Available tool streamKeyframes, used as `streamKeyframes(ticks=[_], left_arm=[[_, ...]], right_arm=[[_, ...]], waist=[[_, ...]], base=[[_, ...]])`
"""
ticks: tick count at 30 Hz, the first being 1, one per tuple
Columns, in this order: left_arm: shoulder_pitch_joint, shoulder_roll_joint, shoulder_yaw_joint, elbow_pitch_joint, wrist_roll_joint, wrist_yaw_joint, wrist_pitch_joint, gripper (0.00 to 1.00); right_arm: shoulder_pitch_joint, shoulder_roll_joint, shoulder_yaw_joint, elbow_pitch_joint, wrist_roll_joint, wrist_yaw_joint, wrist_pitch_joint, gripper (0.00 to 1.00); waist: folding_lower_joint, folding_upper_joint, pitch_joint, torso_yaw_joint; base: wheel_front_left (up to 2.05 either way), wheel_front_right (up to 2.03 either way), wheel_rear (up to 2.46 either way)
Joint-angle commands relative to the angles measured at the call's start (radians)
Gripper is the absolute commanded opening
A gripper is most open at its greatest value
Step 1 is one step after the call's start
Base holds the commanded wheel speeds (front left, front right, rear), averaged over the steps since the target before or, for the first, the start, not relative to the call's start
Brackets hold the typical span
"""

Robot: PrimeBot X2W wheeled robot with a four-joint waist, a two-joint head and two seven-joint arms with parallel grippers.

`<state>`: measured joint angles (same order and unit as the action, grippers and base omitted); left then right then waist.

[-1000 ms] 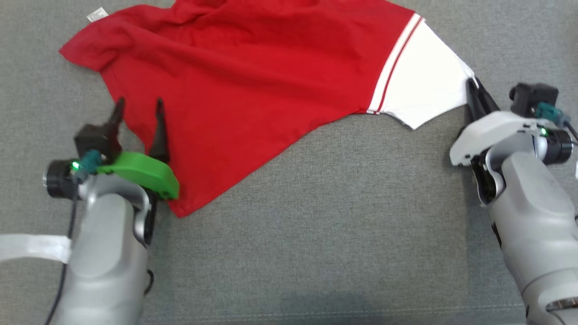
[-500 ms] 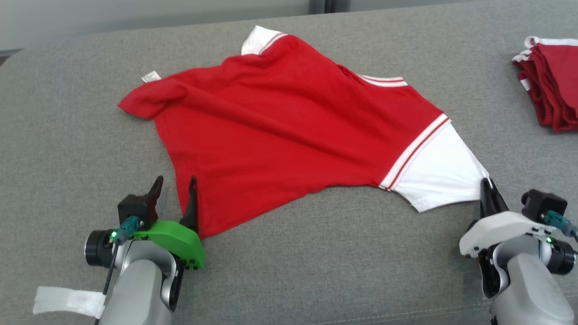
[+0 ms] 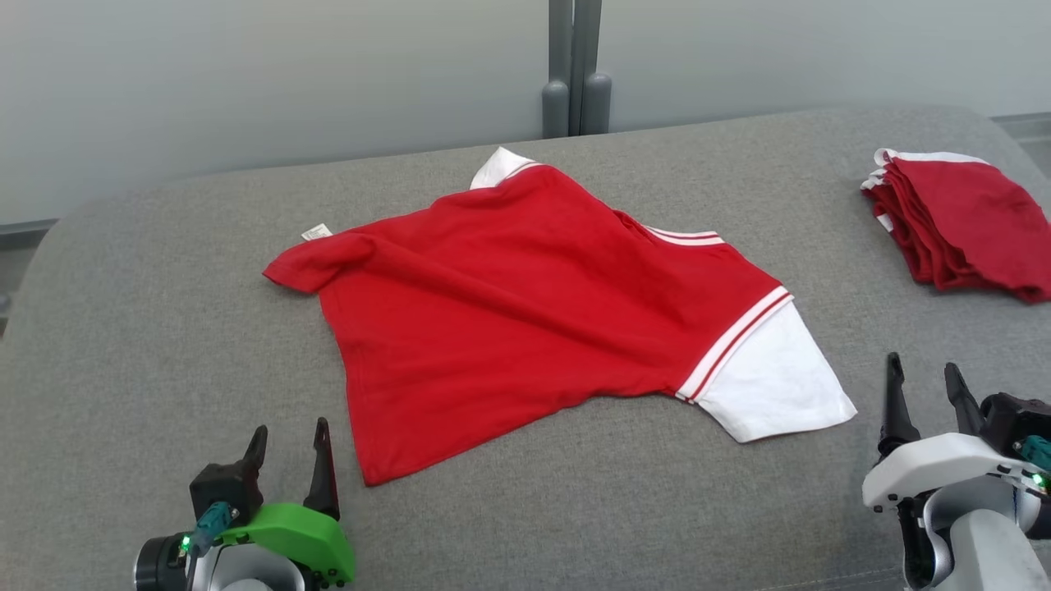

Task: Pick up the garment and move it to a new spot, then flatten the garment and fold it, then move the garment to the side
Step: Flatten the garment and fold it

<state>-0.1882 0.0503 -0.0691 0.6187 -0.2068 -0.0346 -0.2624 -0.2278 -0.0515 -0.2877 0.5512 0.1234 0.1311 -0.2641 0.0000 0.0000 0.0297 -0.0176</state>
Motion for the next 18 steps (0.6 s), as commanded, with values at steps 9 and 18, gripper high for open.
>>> streamKeyframes(ticks=[9,18], left_arm=[[0.123,0.002,0.031,-0.095,0.051,-0.003,-0.003,1.0],[0.161,0.002,0.01,-0.162,0.068,-0.031,-0.003,1.0]], right_arm=[[0.062,0.0,0.122,-0.083,-0.026,-0.001,0.0,1.0],[0.097,-0.001,0.257,-0.088,-0.041,-0.001,0.0,1.0]], waist=[[0.0,0.0,-0.069,0.01],[0.0,0.0,-0.073,0.029]], base=[[0.0,0.0,0.0],[0.0,0.0,0.0]])
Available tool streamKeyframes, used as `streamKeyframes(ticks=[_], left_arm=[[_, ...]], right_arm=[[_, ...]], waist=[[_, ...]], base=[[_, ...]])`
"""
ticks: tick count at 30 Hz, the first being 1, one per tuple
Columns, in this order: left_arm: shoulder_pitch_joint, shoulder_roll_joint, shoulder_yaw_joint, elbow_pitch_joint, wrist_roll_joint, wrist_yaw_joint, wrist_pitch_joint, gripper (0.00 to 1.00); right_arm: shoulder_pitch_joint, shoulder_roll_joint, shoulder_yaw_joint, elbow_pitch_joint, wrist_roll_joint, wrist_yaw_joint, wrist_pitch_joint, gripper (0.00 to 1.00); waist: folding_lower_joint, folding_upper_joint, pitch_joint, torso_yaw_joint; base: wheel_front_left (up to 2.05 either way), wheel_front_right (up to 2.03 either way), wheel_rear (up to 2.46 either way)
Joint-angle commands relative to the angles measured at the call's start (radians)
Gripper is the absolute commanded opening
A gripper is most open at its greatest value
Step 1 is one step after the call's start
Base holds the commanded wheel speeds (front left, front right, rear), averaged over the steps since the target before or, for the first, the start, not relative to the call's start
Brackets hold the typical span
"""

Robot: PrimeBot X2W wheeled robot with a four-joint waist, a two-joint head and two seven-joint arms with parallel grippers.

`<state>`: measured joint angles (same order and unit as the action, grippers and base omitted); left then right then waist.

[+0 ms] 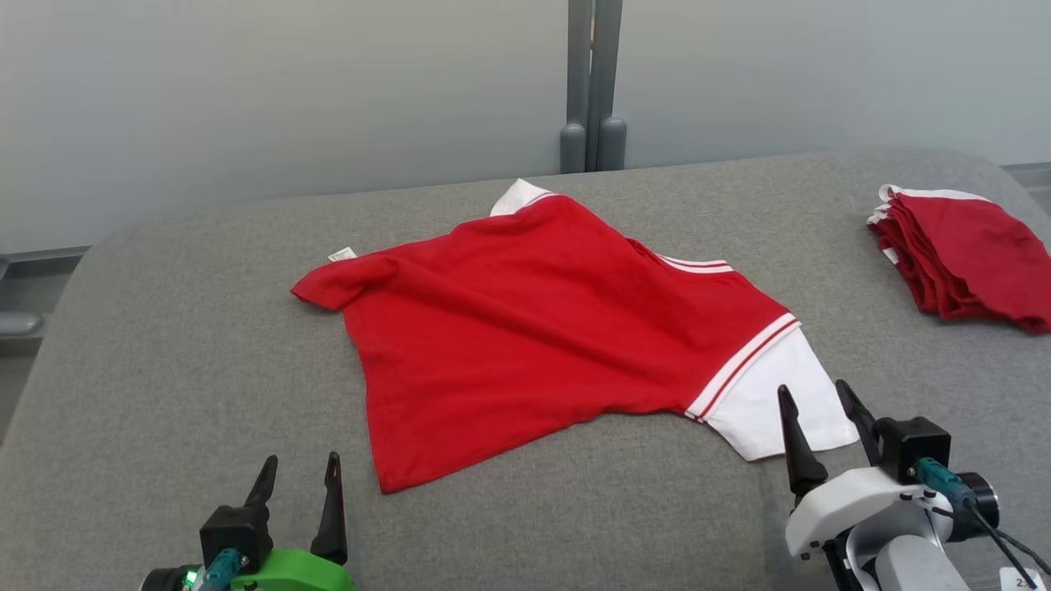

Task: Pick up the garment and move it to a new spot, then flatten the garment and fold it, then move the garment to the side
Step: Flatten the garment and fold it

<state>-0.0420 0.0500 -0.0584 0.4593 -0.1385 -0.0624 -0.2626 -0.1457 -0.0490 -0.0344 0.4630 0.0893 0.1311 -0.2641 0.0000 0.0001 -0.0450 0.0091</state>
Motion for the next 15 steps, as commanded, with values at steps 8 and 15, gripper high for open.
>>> streamKeyframes(ticks=[8,15], left_arm=[[0.019,0.003,-0.042,-0.012,-0.024,-0.003,-0.003,1.0],[0.013,0.003,-0.056,-0.011,-0.034,0.003,-0.003,1.0]], right_arm=[[0.02,-0.003,0.065,-0.001,-0.011,-0.001,0.0,1.0],[0.022,-0.003,0.085,-0.012,0.003,-0.001,0.0,1.0]], waist=[[0.0,-0.0001,0.014,0.006],[0.0,-0.0001,0.017,0.006]], base=[[0.0,0.0,0.0],[0.0,0.0,0.0]])
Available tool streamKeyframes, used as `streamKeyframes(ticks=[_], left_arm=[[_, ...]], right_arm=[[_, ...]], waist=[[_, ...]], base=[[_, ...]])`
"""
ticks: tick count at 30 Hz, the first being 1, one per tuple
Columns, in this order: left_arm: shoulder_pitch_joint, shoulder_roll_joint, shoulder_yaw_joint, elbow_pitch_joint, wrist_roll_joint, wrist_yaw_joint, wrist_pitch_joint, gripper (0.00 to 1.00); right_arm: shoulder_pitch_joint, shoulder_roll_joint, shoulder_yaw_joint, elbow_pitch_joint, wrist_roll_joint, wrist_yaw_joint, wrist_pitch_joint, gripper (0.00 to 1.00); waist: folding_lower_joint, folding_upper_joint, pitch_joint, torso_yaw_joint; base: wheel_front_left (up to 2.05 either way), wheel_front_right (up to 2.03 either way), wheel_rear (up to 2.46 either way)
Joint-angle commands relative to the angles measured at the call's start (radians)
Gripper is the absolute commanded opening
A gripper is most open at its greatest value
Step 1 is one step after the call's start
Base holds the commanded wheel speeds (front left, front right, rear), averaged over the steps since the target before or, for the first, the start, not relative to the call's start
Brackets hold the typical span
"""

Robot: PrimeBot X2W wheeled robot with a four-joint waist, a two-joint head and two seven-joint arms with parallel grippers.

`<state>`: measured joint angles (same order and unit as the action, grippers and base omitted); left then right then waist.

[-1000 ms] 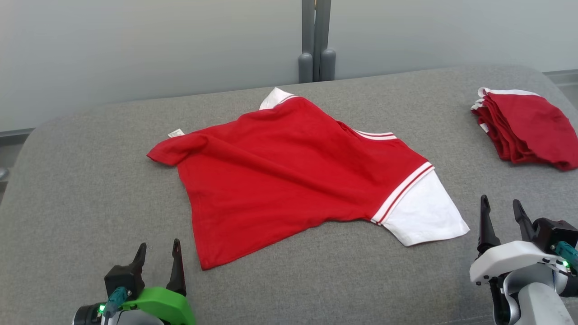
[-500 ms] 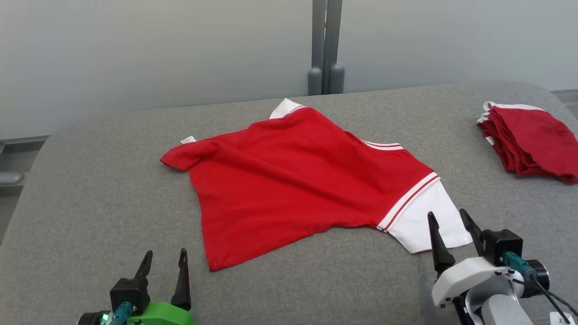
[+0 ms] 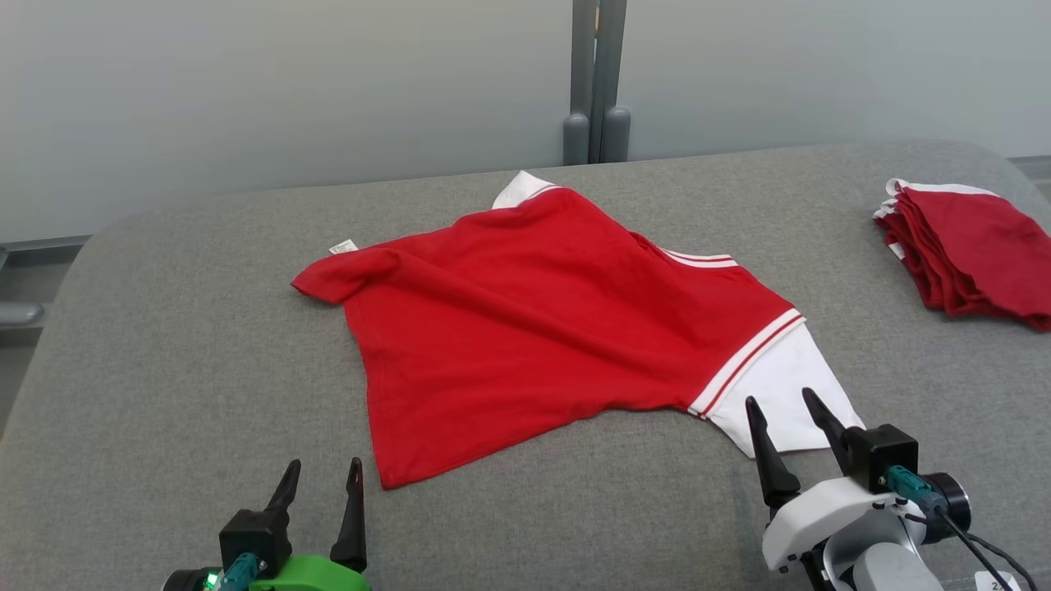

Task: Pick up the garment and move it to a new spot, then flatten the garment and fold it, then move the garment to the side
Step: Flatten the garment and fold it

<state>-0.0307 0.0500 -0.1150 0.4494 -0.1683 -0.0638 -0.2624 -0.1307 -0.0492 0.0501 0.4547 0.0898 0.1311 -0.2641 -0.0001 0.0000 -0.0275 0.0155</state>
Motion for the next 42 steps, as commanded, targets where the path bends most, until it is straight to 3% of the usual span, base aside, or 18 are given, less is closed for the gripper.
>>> streamKeyframes(ticks=[1,16,30,37,38,40,42], left_arm=[[0.001,0.003,-0.001,0.0,-0.006,0.005,-0.003,1.0],[-0.009,0.003,-0.02,0.029,-0.039,0.005,-0.003,1.0],[-0.139,0.003,-0.086,0.168,-0.175,-0.019,-0.003,1.0],[-0.174,0.002,-0.082,0.231,-0.234,-0.026,0.001,1.0],[-0.175,0.002,-0.086,0.234,-0.233,-0.03,0.001,0.86],[-0.174,0.0,-0.095,0.224,-0.223,-0.039,0.003,0.04],[-0.164,-0.002,-0.107,0.219,-0.215,-0.045,0.003,0.0]], right_arm=[[0.007,-0.003,0.001,-0.007,0.006,-0.001,0.0,1.0],[0.012,-0.003,-0.016,0.003,0.011,-0.001,0.0,1.0],[-0.074,-0.003,-0.081,0.027,0.002,-0.001,0.0,1.0],[-0.09,-0.003,-0.112,0.028,0.017,-0.001,0.0,1.0],[-0.091,-0.003,-0.117,0.027,0.018,-0.001,0.0,1.0],[-0.09,-0.003,-0.129,0.031,0.02,-0.001,0.0,1.0],[-0.088,-0.003,-0.143,0.039,0.017,-0.001,0.0,1.0]], waist=[[0.0001,0.0,-0.001,0.0],[0.0001,0.0,0.012,-0.016],[0.0001,0.0,0.204,-0.066],[0.0001,0.0,0.243,-0.081],[0.0001,0.0,0.243,-0.081],[0.0001,0.0,0.242,-0.08],[0.0001,0.0,0.237,-0.079]], base=[[0.0,0.0,0.0],[0.0,0.0,0.0],[0.0,0.0,0.0],[0.0,0.0,0.0],[0.0,0.0,0.0],[0.0,0.0,0.0],[0.0,0.0,0.0]])
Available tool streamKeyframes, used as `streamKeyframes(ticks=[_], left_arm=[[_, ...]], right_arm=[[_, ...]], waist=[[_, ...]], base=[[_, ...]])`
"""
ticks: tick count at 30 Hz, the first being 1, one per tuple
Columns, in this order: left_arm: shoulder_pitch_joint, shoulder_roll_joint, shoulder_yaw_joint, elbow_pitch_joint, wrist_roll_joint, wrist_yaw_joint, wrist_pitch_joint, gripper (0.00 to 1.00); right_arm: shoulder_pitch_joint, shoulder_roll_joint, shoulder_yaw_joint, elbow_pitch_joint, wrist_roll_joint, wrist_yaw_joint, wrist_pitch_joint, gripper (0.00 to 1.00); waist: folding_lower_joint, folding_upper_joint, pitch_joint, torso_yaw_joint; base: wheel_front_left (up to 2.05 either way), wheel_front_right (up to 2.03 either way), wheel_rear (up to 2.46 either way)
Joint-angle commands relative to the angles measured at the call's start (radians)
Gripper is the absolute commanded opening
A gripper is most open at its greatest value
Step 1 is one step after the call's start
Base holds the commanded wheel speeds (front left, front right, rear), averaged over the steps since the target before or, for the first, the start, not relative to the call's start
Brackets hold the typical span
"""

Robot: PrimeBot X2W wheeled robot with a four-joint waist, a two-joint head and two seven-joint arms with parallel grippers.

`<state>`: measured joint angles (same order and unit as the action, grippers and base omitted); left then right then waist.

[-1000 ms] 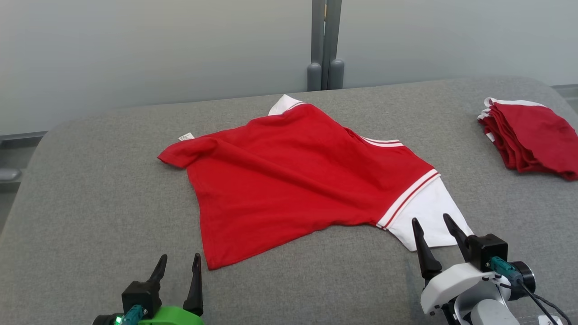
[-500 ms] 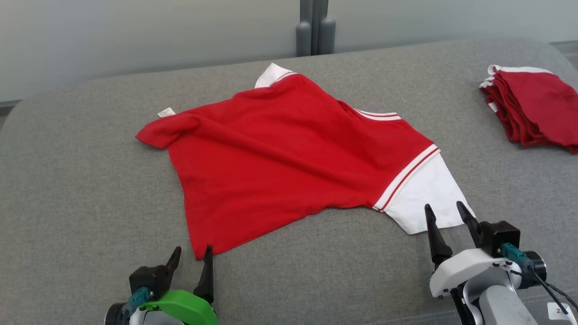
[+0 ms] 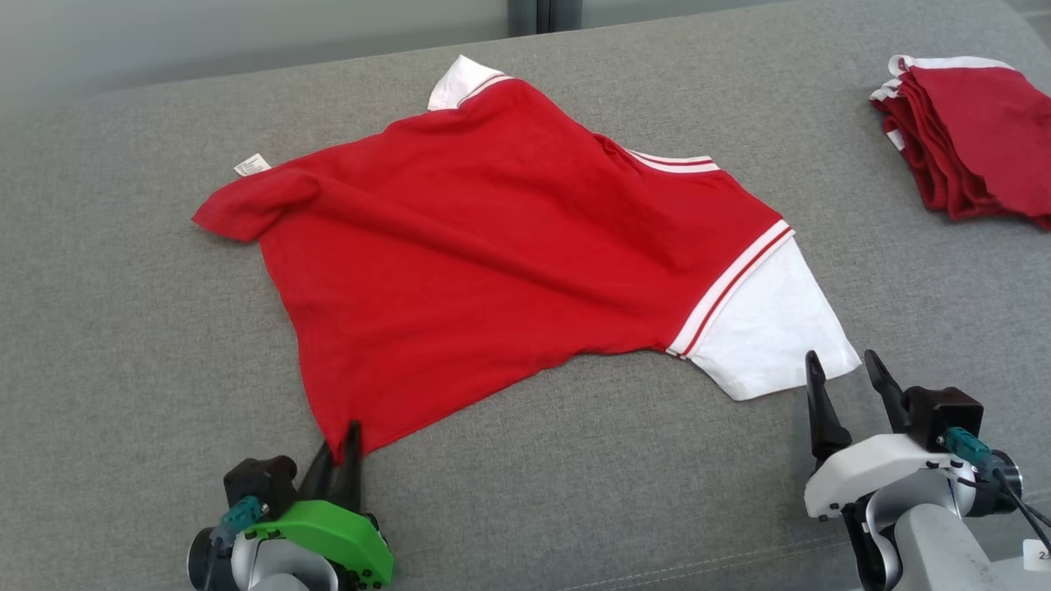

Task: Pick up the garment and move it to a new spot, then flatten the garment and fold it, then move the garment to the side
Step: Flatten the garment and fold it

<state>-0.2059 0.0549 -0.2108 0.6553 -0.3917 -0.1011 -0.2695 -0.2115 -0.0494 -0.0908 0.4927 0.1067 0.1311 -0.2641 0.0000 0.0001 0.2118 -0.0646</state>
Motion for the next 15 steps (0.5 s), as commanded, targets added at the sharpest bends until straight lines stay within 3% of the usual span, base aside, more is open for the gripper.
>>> streamKeyframes(ticks=[1,15], left_arm=[[0.017,-0.006,-0.014,0.012,0.011,-0.007,0.01,0.0],[0.035,0.0,0.046,-0.011,0.082,0.006,0.007,0.0]], right_arm=[[-0.008,-0.003,-0.009,0.004,-0.001,-0.001,0.0,1.0],[-0.045,-0.003,-0.088,0.11,0.007,-0.001,0.0,1.0]], waist=[[0.0,-0.0001,-0.005,0.002],[0.0,-0.0001,0.002,0.043]], base=[[0.0,0.0,0.0],[0.0,0.0,0.0]])
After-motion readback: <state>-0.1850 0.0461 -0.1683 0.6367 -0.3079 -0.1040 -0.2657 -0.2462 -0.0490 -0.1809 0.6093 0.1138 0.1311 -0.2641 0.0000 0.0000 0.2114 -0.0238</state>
